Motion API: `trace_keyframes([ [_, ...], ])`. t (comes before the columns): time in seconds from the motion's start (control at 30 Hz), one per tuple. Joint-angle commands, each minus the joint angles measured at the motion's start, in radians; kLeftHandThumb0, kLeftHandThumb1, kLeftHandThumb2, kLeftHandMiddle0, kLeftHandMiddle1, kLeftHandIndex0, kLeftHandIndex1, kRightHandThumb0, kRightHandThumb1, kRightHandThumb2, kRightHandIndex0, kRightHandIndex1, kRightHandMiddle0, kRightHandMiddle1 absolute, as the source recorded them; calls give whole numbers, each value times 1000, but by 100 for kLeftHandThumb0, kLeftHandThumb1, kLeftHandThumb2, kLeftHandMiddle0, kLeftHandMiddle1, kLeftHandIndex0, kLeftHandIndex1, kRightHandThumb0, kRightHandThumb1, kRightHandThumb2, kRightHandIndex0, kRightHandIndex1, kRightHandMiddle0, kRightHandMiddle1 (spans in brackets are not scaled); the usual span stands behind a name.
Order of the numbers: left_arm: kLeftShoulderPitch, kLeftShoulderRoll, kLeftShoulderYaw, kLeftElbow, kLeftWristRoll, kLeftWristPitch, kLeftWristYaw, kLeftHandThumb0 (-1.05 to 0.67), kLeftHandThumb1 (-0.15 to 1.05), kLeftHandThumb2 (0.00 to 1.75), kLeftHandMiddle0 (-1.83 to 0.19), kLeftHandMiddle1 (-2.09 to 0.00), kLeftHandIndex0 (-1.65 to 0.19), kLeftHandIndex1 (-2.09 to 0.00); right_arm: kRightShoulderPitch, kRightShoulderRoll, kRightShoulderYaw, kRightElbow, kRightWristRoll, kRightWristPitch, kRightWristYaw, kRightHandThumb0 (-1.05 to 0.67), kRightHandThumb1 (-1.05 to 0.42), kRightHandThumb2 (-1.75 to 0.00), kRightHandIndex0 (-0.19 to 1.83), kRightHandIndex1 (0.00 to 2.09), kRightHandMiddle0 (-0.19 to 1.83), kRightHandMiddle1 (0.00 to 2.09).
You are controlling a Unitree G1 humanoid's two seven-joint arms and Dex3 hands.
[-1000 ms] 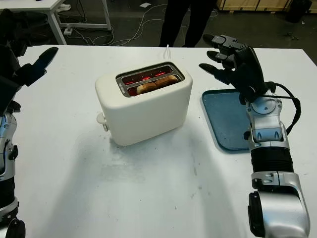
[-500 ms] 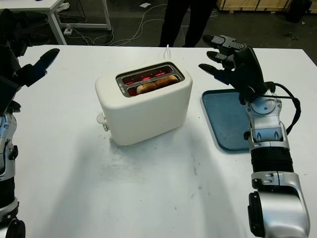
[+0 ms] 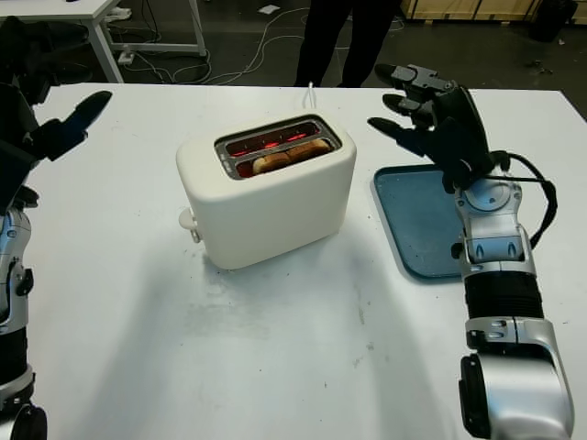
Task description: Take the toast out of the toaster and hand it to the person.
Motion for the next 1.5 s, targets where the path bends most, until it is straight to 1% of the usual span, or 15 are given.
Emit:
trace_keyframes([
  [0.0, 8, 0, 1, -15, 1, 6, 0, -48, 84, 30, -3, -121, -13, -93, -2, 0, 1, -7, 5, 1, -4, -42, -92, -3, 64, 0, 60, 0],
  [0.13, 9, 0, -1, -18, 5, 6, 2, -48, 83, 31, -3, -121, -13, -93, 0, -3, 4, -12, -2, 8, -8, -46, -92, -3, 64, 0, 61, 0],
  [0.33, 11, -3, 2, -13, 4, -3, 5, -48, 82, 32, -4, -122, -14, -93, -2, 2, -3, -5, 12, -4, 3, -45, -92, -3, 64, 0, 61, 0],
  [0.43, 11, -2, 4, -17, -6, 7, -2, -48, 82, 33, -3, -122, -13, -93, -11, 0, -7, 1, 26, -23, 14, -42, -92, -2, 62, 0, 59, 0],
  [0.53, 13, 1, 3, -23, -2, 12, -2, -47, 82, 35, -2, -121, -12, -93, -45, -9, -13, 14, 41, -54, 26, -41, -87, 0, 64, 1, 61, 1],
  [0.63, 14, -1, 3, -22, 0, 8, 1, -47, 81, 35, -3, -121, -12, -93, -102, -18, -22, 24, 76, -98, 70, -31, -82, 0, 65, 2, 62, 2],
  [0.87, 16, -4, 3, -28, -2, 17, 3, -46, 80, 37, -4, -120, -13, -93, -297, -47, 27, 49, 77, -158, 201, -46, -68, 0, 73, 6, 71, 6],
  [0.97, 17, -3, 3, -33, -3, 22, -2, -45, 80, 39, -3, -120, -12, -92, -357, -53, 71, 57, 51, -205, 258, -48, -61, 0, 76, 10, 75, 9],
  [1.0, 17, -3, 3, -33, -2, 21, -1, -45, 79, 39, -3, -120, -12, -92, -371, -59, 93, 57, 21, -230, 261, -51, -61, 0, 77, 11, 76, 9],
  [1.03, 17, -4, 5, -34, -5, 23, -1, -46, 79, 40, -2, -120, -12, -92, -383, -67, 119, 57, -15, -258, 260, -60, -61, 0, 79, 14, 78, 10],
  [1.13, 19, -3, 5, -30, 3, 16, 4, -46, 78, 40, -3, -121, -12, -92, -406, -83, 181, 58, -105, -306, 260, -74, -63, -1, 80, 18, 78, 10],
  [1.2, 19, -6, 7, -29, -2, 13, 4, -45, 78, 41, -4, -121, -13, -93, -409, -75, 212, 39, -119, -298, 289, -75, -63, -1, 80, 20, 78, 10],
  [1.27, 19, -8, 9, -32, -12, 19, -1, -44, 77, 42, -3, -120, -13, -92, -411, -69, 240, 29, -118, -295, 329, -77, -63, 0, 77, 30, 80, 10],
  [1.37, 21, -3, 8, -33, -6, 20, -1, -45, 78, 43, -2, -120, -12, -92, -410, -65, 294, 26, -125, -300, 401, -78, -65, 0, 50, 70, 78, 7],
  [1.47, 21, -3, 8, -30, -2, 11, 1, -45, 77, 43, -3, -121, -12, -92, -400, -62, 323, 33, -121, -321, 446, -80, -65, 0, 43, 80, 76, 6],
])
